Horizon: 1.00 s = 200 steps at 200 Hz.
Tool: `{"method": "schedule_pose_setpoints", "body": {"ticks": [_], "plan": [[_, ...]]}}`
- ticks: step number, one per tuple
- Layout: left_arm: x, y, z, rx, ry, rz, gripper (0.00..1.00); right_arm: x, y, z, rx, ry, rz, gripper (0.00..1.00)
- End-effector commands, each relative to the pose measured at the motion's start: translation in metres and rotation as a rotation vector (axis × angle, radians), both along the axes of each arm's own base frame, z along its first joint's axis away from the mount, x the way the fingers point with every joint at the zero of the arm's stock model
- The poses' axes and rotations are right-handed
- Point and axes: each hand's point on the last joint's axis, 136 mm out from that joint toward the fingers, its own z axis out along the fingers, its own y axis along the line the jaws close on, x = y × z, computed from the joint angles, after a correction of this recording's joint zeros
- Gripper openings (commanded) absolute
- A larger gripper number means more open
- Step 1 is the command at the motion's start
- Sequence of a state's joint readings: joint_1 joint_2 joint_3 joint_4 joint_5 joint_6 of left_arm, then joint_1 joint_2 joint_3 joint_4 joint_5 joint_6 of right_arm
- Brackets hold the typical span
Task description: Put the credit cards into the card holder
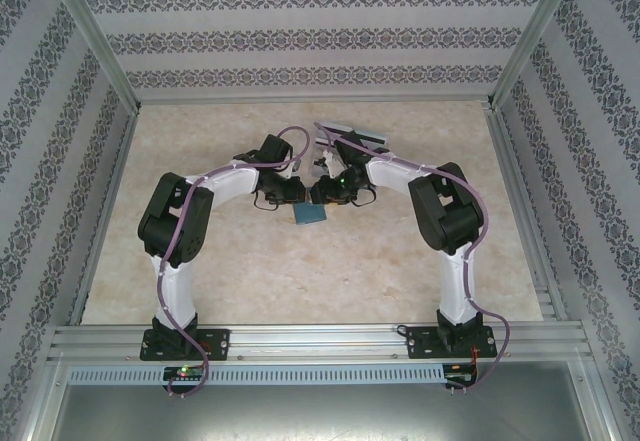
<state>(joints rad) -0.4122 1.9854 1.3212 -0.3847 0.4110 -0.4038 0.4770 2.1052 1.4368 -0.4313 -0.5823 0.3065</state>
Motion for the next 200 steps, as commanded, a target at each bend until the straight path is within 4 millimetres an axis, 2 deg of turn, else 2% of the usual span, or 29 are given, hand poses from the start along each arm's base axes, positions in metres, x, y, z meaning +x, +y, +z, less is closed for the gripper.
{"method": "schedule_pose_setpoints", "body": {"ticks": [1, 46, 83, 143, 200], "plan": [[-0.011, -0.009, -0.004, -0.016, 0.028, -0.019, 0.21, -0.01, 0.002, -0.019, -0.044, 0.041, 0.029, 0.4], [-0.01, -0.011, -0.004, -0.029, 0.024, -0.016, 0.19, -0.012, 0.001, -0.021, -0.103, 0.05, 0.039, 0.41], [-0.011, -0.013, -0.008, -0.043, 0.03, -0.011, 0.16, -0.012, 0.008, -0.016, -0.132, 0.057, 0.043, 0.41], [-0.015, -0.011, -0.012, -0.047, 0.032, -0.006, 0.11, -0.015, 0.01, -0.024, -0.194, 0.076, 0.049, 0.41], [-0.013, -0.012, -0.012, -0.052, 0.028, -0.008, 0.1, -0.015, 0.018, -0.024, -0.164, 0.11, 0.047, 0.41]]}}
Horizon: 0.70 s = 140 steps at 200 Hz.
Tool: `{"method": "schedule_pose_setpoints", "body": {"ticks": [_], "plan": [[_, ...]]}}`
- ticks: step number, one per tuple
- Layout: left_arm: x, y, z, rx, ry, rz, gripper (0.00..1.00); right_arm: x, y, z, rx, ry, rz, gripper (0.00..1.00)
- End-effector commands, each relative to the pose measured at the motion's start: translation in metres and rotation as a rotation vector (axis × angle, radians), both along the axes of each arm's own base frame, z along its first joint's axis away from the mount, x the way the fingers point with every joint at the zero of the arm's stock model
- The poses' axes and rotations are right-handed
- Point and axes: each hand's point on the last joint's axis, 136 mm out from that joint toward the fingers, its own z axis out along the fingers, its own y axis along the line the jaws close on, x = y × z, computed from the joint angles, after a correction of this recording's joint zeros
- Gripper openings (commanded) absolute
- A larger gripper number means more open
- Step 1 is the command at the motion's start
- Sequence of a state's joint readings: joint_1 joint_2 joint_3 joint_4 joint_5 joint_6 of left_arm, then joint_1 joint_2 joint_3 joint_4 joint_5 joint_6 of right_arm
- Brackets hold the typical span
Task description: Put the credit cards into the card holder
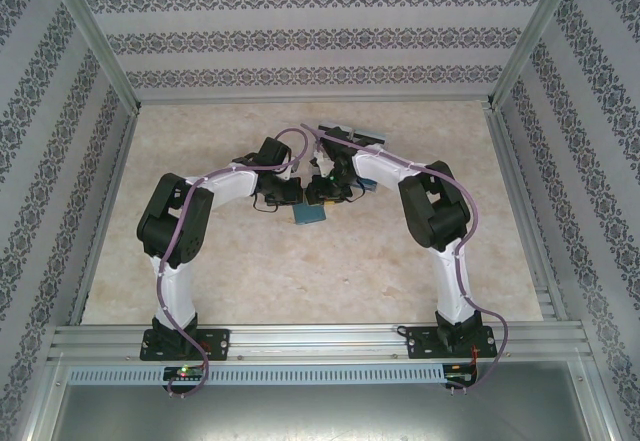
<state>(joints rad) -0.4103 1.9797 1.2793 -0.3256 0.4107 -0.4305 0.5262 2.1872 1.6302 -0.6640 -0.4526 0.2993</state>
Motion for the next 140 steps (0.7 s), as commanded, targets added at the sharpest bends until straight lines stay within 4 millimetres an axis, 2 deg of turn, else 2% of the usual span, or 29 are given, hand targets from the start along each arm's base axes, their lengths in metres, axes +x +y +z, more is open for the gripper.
{"method": "schedule_pose_setpoints", "body": {"ticks": [1, 26, 97, 140], "plan": [[-0.013, -0.013, -0.007, -0.037, 0.035, -0.033, 0.1, -0.015, 0.014, -0.019, 0.004, 0.07, 0.028, 0.41], [-0.013, -0.013, -0.006, -0.038, 0.032, -0.03, 0.1, -0.014, 0.015, -0.021, 0.004, 0.094, 0.022, 0.41], [-0.017, -0.012, -0.013, -0.047, 0.038, -0.019, 0.09, -0.02, 0.001, -0.035, -0.135, 0.109, 0.04, 0.41], [-0.016, -0.014, -0.015, -0.058, 0.033, -0.018, 0.07, -0.027, 0.005, -0.046, -0.176, 0.127, 0.05, 0.4]]}}
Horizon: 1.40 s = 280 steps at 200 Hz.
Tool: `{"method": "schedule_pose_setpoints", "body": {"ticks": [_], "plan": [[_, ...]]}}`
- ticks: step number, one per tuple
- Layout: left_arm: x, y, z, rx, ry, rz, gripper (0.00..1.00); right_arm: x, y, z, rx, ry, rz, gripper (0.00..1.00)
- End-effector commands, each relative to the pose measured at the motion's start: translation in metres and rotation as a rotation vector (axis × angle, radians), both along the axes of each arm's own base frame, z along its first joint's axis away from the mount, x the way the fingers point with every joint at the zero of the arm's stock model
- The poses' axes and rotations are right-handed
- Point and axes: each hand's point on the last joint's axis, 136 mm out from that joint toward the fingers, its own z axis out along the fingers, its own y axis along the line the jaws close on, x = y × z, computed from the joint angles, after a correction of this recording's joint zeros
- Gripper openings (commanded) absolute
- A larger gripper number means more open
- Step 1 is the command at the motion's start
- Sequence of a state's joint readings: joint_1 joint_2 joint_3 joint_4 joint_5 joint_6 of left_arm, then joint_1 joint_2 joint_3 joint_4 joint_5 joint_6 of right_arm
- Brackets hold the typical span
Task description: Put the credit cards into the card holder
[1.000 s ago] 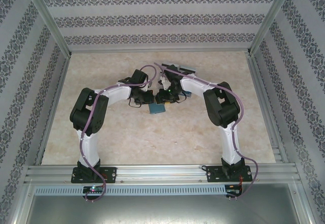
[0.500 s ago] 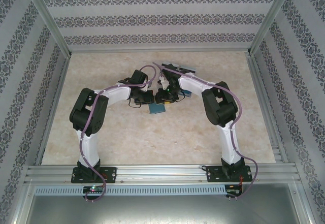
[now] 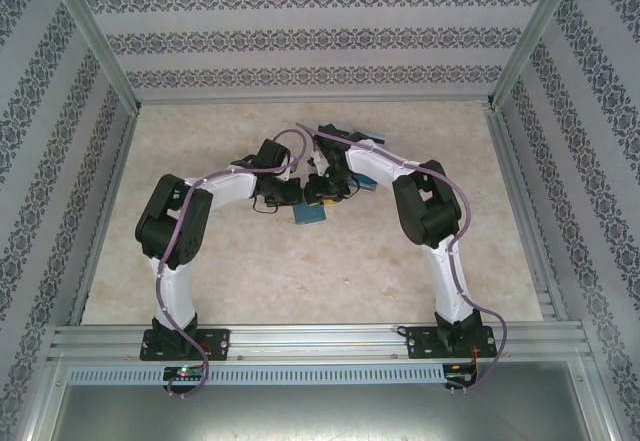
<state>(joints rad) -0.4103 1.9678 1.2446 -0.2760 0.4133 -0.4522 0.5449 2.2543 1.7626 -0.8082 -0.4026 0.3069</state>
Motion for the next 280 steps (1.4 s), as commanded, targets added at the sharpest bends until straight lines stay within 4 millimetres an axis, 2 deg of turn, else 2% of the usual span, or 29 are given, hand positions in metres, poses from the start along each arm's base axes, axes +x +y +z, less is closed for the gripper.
{"method": "schedule_pose_setpoints", "body": {"ticks": [1, 127, 180, 203, 280], "plan": [[-0.016, -0.013, -0.014, -0.04, 0.047, -0.037, 0.07, -0.027, 0.004, -0.043, -0.093, 0.082, 0.047, 0.4], [-0.024, -0.014, -0.026, -0.074, 0.042, -0.032, 0.0, -0.03, -0.001, -0.051, -0.243, 0.111, 0.057, 0.4], [-0.026, -0.009, -0.036, -0.097, 0.05, -0.024, 0.0, -0.029, 0.001, -0.053, -0.302, 0.14, 0.072, 0.4], [-0.025, -0.006, -0.034, -0.107, 0.032, -0.013, 0.0, -0.033, -0.001, -0.057, -0.341, 0.169, 0.082, 0.39], [-0.026, -0.004, -0.037, -0.133, 0.005, 0.0, 0.0, -0.03, 0.001, -0.057, -0.386, 0.208, 0.071, 0.39]]}}
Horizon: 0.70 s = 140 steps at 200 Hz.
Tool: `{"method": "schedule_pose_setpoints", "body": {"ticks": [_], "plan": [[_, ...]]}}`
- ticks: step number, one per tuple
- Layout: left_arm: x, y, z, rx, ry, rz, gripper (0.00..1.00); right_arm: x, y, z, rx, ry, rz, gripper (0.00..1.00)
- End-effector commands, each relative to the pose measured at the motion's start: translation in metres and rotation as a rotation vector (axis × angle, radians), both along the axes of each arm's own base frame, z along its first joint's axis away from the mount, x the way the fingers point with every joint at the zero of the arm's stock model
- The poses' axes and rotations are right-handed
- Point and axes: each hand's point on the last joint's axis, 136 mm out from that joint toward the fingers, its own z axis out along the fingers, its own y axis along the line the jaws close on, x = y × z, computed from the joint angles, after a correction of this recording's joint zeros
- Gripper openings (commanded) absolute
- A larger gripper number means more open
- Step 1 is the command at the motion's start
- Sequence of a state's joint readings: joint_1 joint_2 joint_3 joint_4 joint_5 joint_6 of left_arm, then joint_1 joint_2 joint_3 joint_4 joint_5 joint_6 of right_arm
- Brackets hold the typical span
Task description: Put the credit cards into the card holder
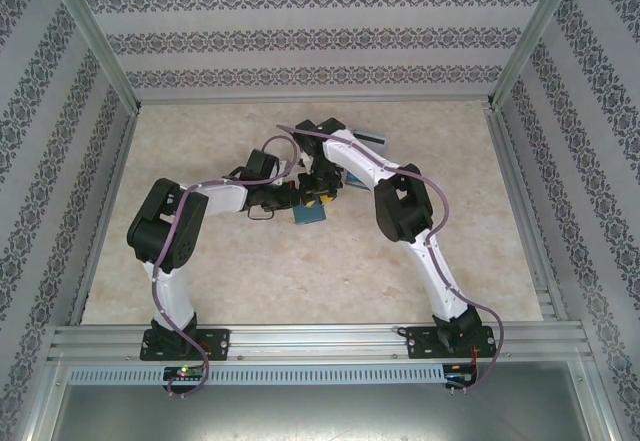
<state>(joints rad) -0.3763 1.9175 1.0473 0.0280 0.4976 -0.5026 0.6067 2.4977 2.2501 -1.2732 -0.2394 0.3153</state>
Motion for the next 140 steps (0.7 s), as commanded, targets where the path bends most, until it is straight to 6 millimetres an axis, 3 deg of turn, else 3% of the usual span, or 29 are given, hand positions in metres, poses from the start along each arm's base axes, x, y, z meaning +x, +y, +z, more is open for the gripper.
{"method": "schedule_pose_setpoints", "body": {"ticks": [1, 61, 103, 140], "plan": [[-0.025, -0.007, -0.035, 0.009, 0.094, -0.034, 0.0, -0.027, -0.001, -0.059, -0.129, 0.111, 0.021, 0.39], [-0.02, -0.007, -0.025, 0.009, 0.078, -0.051, 0.0, -0.022, -0.002, -0.056, -0.118, 0.172, 0.002, 0.39], [-0.013, -0.01, -0.008, 0.014, 0.055, -0.065, 0.0, 0.002, 0.012, -0.016, -0.021, 0.003, 0.009, 0.37], [-0.004, -0.006, 0.019, 0.04, -0.001, -0.053, 0.0, 0.002, 0.018, -0.008, 0.081, -0.016, 0.013, 0.37]]}}
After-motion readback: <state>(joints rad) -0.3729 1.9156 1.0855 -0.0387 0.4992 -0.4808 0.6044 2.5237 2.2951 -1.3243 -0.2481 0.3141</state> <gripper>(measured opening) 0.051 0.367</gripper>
